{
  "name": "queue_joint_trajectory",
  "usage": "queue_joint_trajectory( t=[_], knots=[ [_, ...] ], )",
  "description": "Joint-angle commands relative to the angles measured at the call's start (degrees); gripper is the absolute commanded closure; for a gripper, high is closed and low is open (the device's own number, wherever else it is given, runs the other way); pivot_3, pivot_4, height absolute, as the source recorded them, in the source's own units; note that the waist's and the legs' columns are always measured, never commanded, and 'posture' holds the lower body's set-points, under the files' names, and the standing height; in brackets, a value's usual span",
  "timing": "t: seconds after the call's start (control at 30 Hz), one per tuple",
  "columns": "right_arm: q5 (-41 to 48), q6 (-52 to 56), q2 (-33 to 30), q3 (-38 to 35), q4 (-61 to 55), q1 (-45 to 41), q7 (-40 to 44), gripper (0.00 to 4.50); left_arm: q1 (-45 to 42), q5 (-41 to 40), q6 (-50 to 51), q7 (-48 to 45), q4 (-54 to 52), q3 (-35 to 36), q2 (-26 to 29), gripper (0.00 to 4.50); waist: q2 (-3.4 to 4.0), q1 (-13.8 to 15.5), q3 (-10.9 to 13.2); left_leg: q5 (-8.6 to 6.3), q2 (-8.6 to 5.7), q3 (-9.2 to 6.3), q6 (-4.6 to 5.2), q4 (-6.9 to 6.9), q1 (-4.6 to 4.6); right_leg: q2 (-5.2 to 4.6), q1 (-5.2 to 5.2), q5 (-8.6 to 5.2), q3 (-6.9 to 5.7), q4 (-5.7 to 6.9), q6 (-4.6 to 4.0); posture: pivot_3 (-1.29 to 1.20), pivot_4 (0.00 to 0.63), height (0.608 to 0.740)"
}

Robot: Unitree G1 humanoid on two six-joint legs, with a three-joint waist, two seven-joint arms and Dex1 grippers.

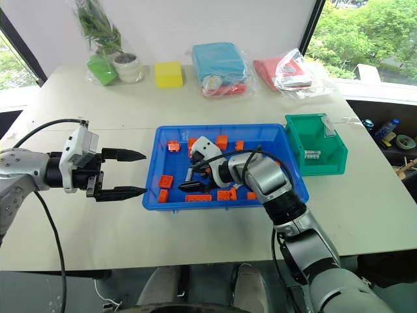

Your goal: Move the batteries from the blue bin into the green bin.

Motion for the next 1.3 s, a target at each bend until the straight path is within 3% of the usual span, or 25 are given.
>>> queue_joint_trajectory(
  t=[0.03,0.23,0.47,0.93,1.3],
  knots=[
    [-0.4,-0.6,0.1,0.1,1.0,-0.3,-0.7,0.31,-0.6,-0.9,0.0,-0.1,-1.6,2.0,1.0,0.00,0.00,0.0,0.0,0.00,0.00,0.00,0.00,0.00,0.00,0.00,0.00,0.00,0.00,0.00,0.00,0.00,0.150,0.704],
    [-1.9,-2.8,1.1,1.9,3.3,0.0,-1.8,0.31,-0.3,-0.4,-0.6,0.1,-1.5,1.7,0.9,0.00,-0.05,0.0,0.0,0.00,0.00,0.00,0.00,0.00,0.01,0.00,0.00,-0.01,0.00,-0.01,-0.01,0.00,0.150,0.704],
    [-5.7,-12.9,-0.3,4.3,5.8,-1.3,1.3,0.31,-1.3,-0.5,-0.5,0.3,-1.0,1.4,0.8,0.00,-0.06,0.0,0.0,0.00,0.00,0.01,0.00,0.00,0.01,0.00,0.00,-0.02,0.00,-0.01,-0.02,0.00,0.150,0.704],
    [-6.0,-31.1,2.2,1.4,11.2,-1.9,6.7,0.14,-1.6,-0.1,-1.2,0.5,-0.2,1.5,0.5,0.00,-0.06,-0.1,0.0,0.00,0.01,0.02,0.00,-0.01,0.01,0.01,-0.01,0.00,0.00,0.00,0.01,0.00,0.150,0.704],
    [-9.5,-42.3,6.8,2.4,25.6,-5.1,10.9,0.14,-1.7,-0.2,-1.1,0.5,-0.4,2.0,1.1,0.00,-0.04,-0.3,0.0,0.01,0.01,0.02,0.00,-0.02,0.01,0.01,-0.01,0.00,0.00,0.03,0.00,0.00,0.150,0.704]
  ],
)
